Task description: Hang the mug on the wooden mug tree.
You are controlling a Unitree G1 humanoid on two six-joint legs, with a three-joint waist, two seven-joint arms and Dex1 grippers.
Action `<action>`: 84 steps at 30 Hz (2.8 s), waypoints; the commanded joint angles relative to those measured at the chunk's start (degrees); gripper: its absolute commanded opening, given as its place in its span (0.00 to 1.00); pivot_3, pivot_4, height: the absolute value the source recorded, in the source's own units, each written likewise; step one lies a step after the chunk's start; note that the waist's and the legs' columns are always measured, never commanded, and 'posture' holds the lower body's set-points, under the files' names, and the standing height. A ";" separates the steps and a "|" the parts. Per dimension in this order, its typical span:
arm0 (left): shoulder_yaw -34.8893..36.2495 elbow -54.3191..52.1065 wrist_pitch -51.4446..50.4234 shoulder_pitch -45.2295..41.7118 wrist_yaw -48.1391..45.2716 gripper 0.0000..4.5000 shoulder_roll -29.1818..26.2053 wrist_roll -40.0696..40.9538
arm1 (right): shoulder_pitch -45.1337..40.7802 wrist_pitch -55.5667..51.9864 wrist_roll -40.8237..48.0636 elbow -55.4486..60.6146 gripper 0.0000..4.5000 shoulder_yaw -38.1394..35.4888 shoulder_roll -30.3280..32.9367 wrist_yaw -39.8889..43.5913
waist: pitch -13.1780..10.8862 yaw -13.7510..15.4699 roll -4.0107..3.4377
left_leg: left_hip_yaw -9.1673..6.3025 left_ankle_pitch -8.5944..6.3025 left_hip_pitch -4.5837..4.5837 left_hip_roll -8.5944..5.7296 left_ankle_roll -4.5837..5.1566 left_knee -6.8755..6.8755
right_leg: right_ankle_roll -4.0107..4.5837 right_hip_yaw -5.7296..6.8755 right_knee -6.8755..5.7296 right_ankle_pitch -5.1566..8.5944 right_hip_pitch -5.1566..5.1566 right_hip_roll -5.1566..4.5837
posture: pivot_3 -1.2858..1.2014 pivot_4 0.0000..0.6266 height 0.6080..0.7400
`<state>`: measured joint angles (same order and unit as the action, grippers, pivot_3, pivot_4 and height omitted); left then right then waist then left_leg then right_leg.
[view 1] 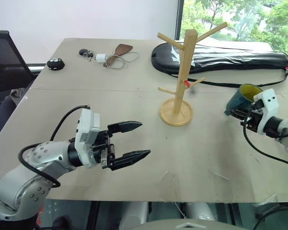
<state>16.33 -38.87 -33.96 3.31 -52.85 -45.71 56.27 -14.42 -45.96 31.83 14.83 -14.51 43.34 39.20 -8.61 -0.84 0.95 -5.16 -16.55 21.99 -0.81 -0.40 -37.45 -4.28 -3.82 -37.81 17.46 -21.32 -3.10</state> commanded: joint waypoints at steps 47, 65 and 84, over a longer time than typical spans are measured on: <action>-0.57 0.21 7.69 7.29 -2.28 1.00 3.50 -6.67 | -38.34 -11.06 81.17 12.87 0.01 25.00 13.92 -63.75 | 0.00 -1.41 0.11 | -0.04 0.05 0.38 0.06 -0.09 -0.03 | 0.01 0.09 0.08 0.00 -0.33 -0.01 | 0.52 0.24 0.99; -1.88 0.29 8.11 7.45 -1.98 1.00 4.37 -8.27 | -42.65 -12.77 80.99 8.66 0.01 29.47 9.68 -68.08 | 0.00 -1.51 0.11 | -0.06 0.07 0.43 0.05 -0.11 -0.03 | 0.01 0.11 0.06 0.00 -0.38 0.00 | 0.52 0.24 0.99; -2.10 0.28 8.24 7.65 -1.71 1.00 5.12 -9.16 | -42.06 -16.47 73.26 7.47 0.51 28.05 8.37 -65.52 | 0.00 -1.48 0.11 | -0.06 0.06 0.45 0.05 -0.08 -0.03 | 0.01 0.11 0.06 0.00 -0.39 0.00 | 0.52 0.24 0.99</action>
<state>13.99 -37.69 -26.97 10.75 -54.63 -40.83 46.92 -56.12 -62.20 106.06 21.36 15.70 51.18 -27.03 -8.61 -2.32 1.06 -5.23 -16.48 22.44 -0.76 -0.50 -37.48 -4.28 -3.70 -37.75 17.46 -21.72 -3.10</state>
